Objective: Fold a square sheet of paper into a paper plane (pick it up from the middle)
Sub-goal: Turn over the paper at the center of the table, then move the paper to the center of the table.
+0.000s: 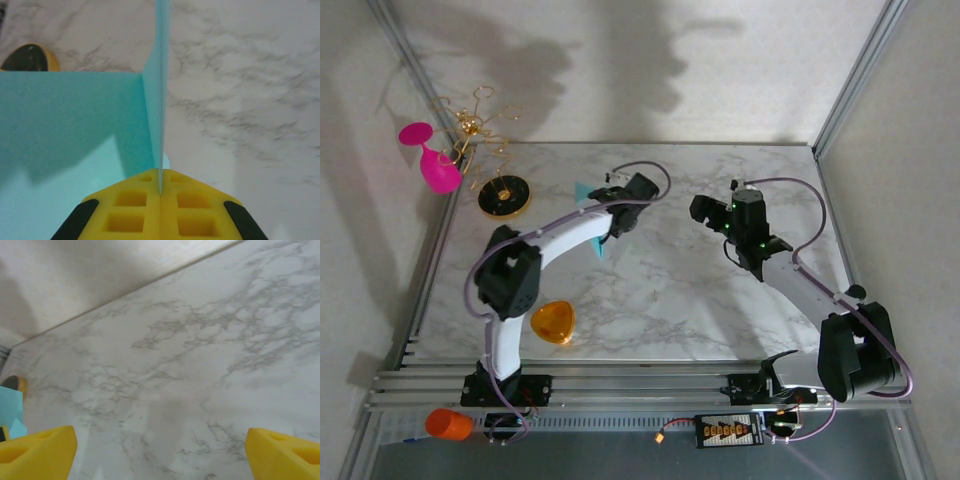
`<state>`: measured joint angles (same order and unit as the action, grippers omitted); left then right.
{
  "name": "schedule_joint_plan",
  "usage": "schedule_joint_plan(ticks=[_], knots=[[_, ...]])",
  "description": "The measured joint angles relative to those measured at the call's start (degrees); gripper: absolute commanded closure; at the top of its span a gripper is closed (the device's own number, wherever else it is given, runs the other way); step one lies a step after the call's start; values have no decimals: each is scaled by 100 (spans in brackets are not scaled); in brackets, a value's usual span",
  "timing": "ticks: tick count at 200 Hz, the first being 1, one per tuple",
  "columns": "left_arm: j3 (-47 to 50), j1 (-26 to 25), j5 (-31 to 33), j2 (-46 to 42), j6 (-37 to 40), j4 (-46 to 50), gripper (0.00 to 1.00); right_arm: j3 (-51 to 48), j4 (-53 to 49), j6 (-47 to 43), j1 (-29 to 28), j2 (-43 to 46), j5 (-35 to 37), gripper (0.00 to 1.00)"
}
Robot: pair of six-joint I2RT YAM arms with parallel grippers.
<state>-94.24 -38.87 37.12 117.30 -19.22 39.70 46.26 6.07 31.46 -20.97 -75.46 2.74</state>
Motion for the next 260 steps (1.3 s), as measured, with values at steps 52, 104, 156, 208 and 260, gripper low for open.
schedule_joint_plan(ticks=[52, 104, 156, 208, 260], knots=[[-603, -483, 1058, 1403, 50, 831, 97, -83, -101, 7, 13, 7, 356, 12], [-761, -669, 994, 1781, -116, 988, 85, -280, -271, 125, 85, 96, 769, 13], [-846, -859, 153, 1775, -479, 811, 64, -332, -256, 345, 140, 254, 815, 14], [-660, -1165, -1888, 1097, -857, 118, 58, -407, -195, 695, 278, 332, 728, 14], [356, -968, -3635, -479, -1222, -905, 64, -452, -136, 804, 422, 367, 479, 15]])
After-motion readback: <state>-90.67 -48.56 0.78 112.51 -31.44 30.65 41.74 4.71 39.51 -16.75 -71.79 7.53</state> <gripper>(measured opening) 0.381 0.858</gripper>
